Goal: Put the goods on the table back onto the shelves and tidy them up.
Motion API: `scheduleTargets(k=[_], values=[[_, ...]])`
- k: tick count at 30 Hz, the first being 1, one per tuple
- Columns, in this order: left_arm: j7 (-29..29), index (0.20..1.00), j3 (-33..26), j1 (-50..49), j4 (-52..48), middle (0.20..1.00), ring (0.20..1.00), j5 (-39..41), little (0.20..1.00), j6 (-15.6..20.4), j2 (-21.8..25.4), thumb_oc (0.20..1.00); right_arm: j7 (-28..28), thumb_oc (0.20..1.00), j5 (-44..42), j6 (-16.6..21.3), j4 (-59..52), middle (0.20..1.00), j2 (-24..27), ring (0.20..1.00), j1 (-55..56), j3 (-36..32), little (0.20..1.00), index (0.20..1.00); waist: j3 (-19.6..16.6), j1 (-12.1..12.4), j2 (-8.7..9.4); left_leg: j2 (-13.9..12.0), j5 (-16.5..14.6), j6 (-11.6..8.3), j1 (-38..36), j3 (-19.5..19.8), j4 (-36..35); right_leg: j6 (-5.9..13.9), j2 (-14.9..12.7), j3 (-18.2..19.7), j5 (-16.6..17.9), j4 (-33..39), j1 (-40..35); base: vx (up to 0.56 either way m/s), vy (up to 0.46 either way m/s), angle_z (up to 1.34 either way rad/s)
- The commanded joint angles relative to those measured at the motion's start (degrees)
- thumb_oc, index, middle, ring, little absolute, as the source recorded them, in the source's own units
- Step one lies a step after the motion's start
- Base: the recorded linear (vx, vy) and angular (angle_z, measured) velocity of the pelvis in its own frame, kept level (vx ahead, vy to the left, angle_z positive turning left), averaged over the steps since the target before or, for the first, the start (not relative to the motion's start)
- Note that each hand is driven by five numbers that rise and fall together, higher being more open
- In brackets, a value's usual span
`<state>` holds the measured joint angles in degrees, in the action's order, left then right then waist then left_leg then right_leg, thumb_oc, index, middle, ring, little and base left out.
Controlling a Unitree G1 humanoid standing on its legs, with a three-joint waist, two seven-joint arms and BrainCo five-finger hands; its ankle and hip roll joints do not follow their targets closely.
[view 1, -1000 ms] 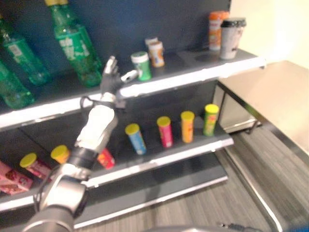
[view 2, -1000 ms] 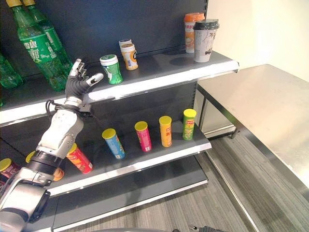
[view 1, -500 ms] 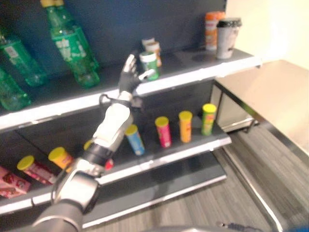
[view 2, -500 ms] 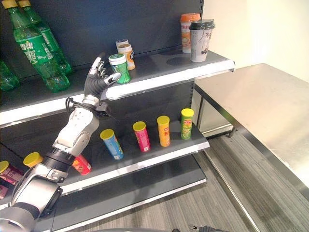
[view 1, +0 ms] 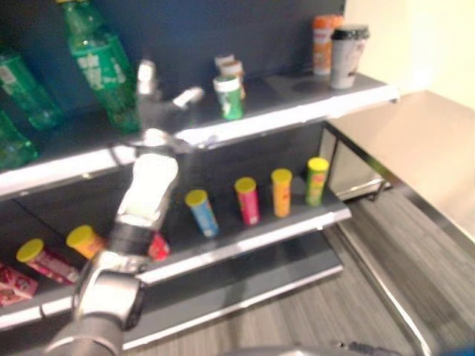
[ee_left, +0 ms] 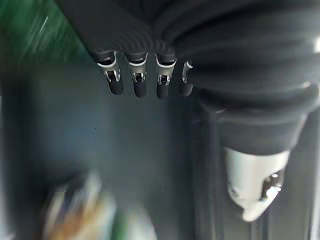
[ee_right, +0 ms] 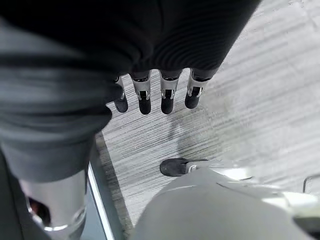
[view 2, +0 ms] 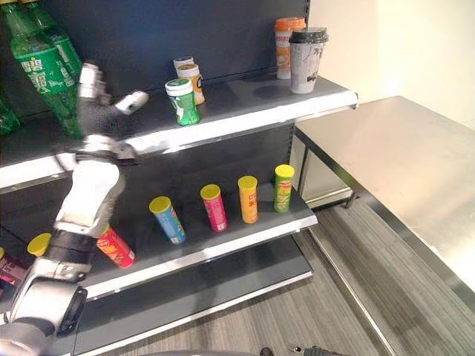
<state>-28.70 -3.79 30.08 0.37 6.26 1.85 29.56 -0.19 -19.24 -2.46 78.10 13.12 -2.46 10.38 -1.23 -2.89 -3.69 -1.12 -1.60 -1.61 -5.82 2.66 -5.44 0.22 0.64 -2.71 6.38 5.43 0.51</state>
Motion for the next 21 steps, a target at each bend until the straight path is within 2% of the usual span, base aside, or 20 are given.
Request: scheduleTargets(k=[1,3,8,9,11,12,13,14,16,18,19,20,21], values=[[-6.5,1.000,-4.5,1.7,-2.2,1.000,1.000,-11.8,1.000,-0.1,6.1,1.000,1.4,1.000,-2.2,1.6,4.4,1.000,-3.8,1.000,-2.4,-0.8,1.000,1.000,-0.7,-0.2,1.96,-2.9,-2.1,-3.33,0.9,-1.0,0.4,6.47,-3.9,4.0,-8.9,-0.4,-5.4,0.01,0.005,0.09],[-6.5,1.000,-7.2,-1.1,-6.2,1.000,1.000,-15.0,1.000,-0.3,6.2,1.000,1.8,1.000,-2.0,1.7,5.5,1.000,-3.9,1.000,-1.9,-1.4,1.000,1.000,-0.8,0.4,2.25,-2.9,-2.2,-3.39,0.9,-0.7,0.4,6.44,-3.9,3.6,-9.0,-0.4,-5.5,0.02,-0.001,0.20],[-4.6,1.000,-9.0,-8.1,-13.0,1.000,1.000,-18.2,1.000,1.6,2.6,1.000,1.4,1.000,-1.2,2.5,6.7,1.000,-4.1,1.000,-1.5,-1.4,1.000,1.000,-0.8,1.5,2.91,-2.9,-2.2,-3.42,1.2,0.2,0.4,6.18,-3.8,2.8,-9.2,-0.4,-5.8,0.01,-0.024,0.11],[-1.2,1.000,-7.1,-13.3,-17.8,1.000,1.000,-19.1,1.000,5.0,0.1,1.000,0.9,1.000,-1.5,3.3,6.7,1.000,-4.4,1.000,-1.5,-1.4,1.000,1.000,-0.4,2.2,3.36,-2.8,-2.2,-3.38,1.4,0.7,0.4,6.08,-3.8,2.4,-9.3,-0.4,-5.9,-0.01,-0.042,0.07],[4.1,1.000,-3.2,-21.0,-22.5,1.000,1.000,-18.0,1.000,9.6,-1.1,1.000,0.3,1.000,-2.1,3.8,6.2,1.000,-4.5,1.000,-1.2,-1.5,1.000,1.000,0.2,2.8,3.62,-2.8,-2.2,-3.34,1.5,1.2,0.4,5.97,-3.8,2.0,-9.2,-0.4,-6.0,-0.02,-0.042,0.08],[4.2,1.000,-3.3,-21.4,-22.8,1.000,1.000,-17.9,1.000,9.6,-1.1,1.000,0.3,1.000,-2.1,3.9,6.2,1.000,-4.5,1.000,-1.0,-1.4,1.000,1.000,0.0,2.8,3.62,-2.8,-2.2,-3.34,1.5,1.2,0.4,5.97,-3.9,2.0,-9.3,-0.4,-6.1,-0.02,-0.044,0.15],[6.8,1.000,0.2,-28.7,-23.7,1.000,1.000,-17.3,1.000,13.1,1.1,1.000,-0.1,1.000,-3.0,4.2,5.3,1.000,-4.9,1.000,-0.8,-1.4,1.000,1.000,0.5,3.3,3.78,-2.9,-2.0,-3.33,1.8,1.7,0.4,5.92,-3.8,1.9,-9.2,-0.4,-6.0,-0.02,-0.039,0.17],[7.2,1.000,1.5,-32.8,-23.6,1.000,1.000,-17.4,1.000,14.2,1.8,1.000,-0.9,1.000,-3.7,4.8,4.6,1.000,-5.1,1.000,-1.0,-1.7,1.000,1.000,1.0,3.7,3.80,-2.9,-1.9,-3.31,2.0,1.8,0.4,5.98,-3.8,1.8,-9.1,-0.4,-5.9,-0.04,-0.046,0.11],[8.9,1.000,4.3,-38.7,-19.6,1.000,1.000,-16.5,1.000,13.8,4.9,1.000,-1.7,1.000,-5.3,4.9,3.9,1.000,-4.8,1.000,-1.1,-2.4,1.000,1.000,1.6,4.3,3.74,-2.8,-1.5,-3.25,2.4,2.1,0.4,6.21,-3.7,1.5,-8.9,-0.4,-5.6,-0.03,-0.012,0.00],[10.7,1.000,5.2,-44.5,-14.1,1.000,1.000,-13.6,1.000,12.8,5.1,1.000,-2.3,1.000,-6.7,4.7,3.8,1.000,-4.6,1.000,-1.4,-3.6,1.000,1.000,1.8,5.3,3.67,-2.8,-1.6,-3.13,2.7,2.6,0.4,6.46,-3.7,1.0,-9.4,-0.4,-5.7,-0.01,-0.002,0.02],[10.6,1.000,5.4,-44.4,-13.8,1.000,1.000,-13.5,1.000,13.1,5.2,1.000,-2.3,1.000,-6.7,4.7,3.8,1.000,-4.5,1.000,-1.4,-3.6,1.000,1.000,1.8,5.3,3.69,-2.7,-1.1,-3.14,3.0,2.6,0.4,6.45,-3.7,0.9,-8.9,-0.4,-5.4,-0.07,-0.003,0.03],[11.7,1.000,5.8,-46.9,-2.0,1.000,1.000,-7.4,1.000,10.7,2.2,1.000,-2.7,1.000,-7.8,4.4,4.1,1.000,-3.8,1.000,-1.6,-4.8,1.000,1.000,2.3,6.4,3.54,-2.7,-0.6,-2.99,3.2,3.3,0.4,6.56,-3.7,0.5,-9.0,-0.4,-5.5,-0.04,0.005,0.11],[11.4,1.000,4.7,-48.1,8.4,1.000,1.000,-6.3,1.000,9.3,0.3,1.000,-2.5,1.000,-8.5,4.2,4.8,1.000,-3.5,1.000,-1.6,-6.0,1.000,1.000,2.0,7.4,3.53,-2.7,-0.9,-2.98,3.4,4.0,0.4,6.63,-3.6,0.2,-9.6,-0.4,-5.6,-0.02,0.012,0.29]])
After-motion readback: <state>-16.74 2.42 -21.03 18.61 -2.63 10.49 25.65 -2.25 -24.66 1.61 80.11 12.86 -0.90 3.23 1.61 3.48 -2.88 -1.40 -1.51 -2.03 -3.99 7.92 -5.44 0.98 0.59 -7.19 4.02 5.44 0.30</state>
